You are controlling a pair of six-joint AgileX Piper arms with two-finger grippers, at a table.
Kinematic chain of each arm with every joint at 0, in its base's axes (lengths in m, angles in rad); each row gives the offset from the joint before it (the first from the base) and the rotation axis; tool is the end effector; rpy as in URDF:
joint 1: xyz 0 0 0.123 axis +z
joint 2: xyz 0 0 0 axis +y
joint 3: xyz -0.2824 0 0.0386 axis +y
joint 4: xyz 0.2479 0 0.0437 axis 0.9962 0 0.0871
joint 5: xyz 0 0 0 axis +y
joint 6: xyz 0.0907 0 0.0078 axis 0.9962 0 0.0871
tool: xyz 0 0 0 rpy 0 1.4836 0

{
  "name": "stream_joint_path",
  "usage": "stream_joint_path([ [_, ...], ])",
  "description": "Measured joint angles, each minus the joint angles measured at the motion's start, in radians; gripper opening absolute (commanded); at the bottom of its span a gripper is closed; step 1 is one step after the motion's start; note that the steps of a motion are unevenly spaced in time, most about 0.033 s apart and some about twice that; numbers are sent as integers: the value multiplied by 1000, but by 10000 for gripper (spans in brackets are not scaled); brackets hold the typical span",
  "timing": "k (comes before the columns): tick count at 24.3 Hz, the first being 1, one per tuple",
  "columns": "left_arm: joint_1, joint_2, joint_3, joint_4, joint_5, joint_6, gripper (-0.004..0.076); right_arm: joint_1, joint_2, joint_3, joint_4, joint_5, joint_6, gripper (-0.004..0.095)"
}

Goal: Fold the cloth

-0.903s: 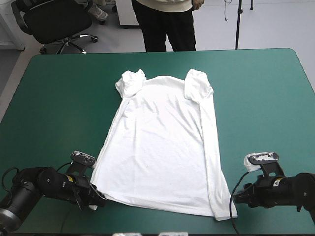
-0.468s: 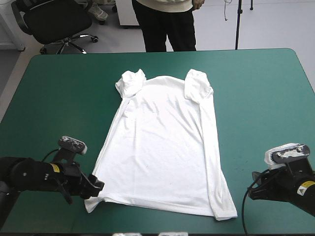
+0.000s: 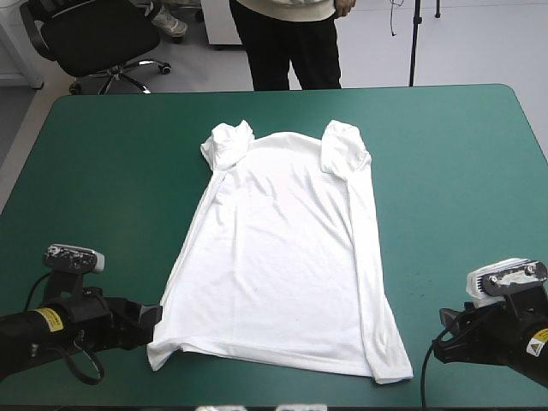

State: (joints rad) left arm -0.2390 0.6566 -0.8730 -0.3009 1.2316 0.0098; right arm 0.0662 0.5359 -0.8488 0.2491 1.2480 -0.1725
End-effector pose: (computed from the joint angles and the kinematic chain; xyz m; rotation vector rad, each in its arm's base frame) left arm 0.0775 -0.0451 0.3526 0.3030 2.4802 -0.4917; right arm 0.0569 0.0251 0.3524 -0.2976 2.3776 0.2719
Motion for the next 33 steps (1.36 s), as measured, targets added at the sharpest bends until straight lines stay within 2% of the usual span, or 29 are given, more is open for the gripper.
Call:
stream_joint_path([
  [6, 0, 24, 218, 165, 0, -122, 454, 0, 0, 0, 12, 0, 0, 387],
  [10, 0, 41, 338, 134, -14, -150, 454, 0, 0, 0, 42, 0, -9, 387],
  [14, 0, 58, 389, 118, -94, -162, 454, 0, 0, 0, 60, 0, -16, 387],
  [18, 0, 198, 392, 120, -203, -159, 454, 0, 0, 0, 70, 0, -24, 387],
  [20, 0, 293, 392, 120, -225, -144, 444, 0, 0, 0, 70, 0, -24, 387],
  [22, 0, 407, 383, 117, -225, -127, 387, 0, 0, 0, 71, 0, -24, 387],
  [28, 6, 555, 324, 149, -140, 4, 4, 0, 1, 0, 71, 0, -24, 387],
  [33, 11, 584, 312, 83, -136, 81, -17, 0, 27, 0, 71, 0, -61, 387],
])
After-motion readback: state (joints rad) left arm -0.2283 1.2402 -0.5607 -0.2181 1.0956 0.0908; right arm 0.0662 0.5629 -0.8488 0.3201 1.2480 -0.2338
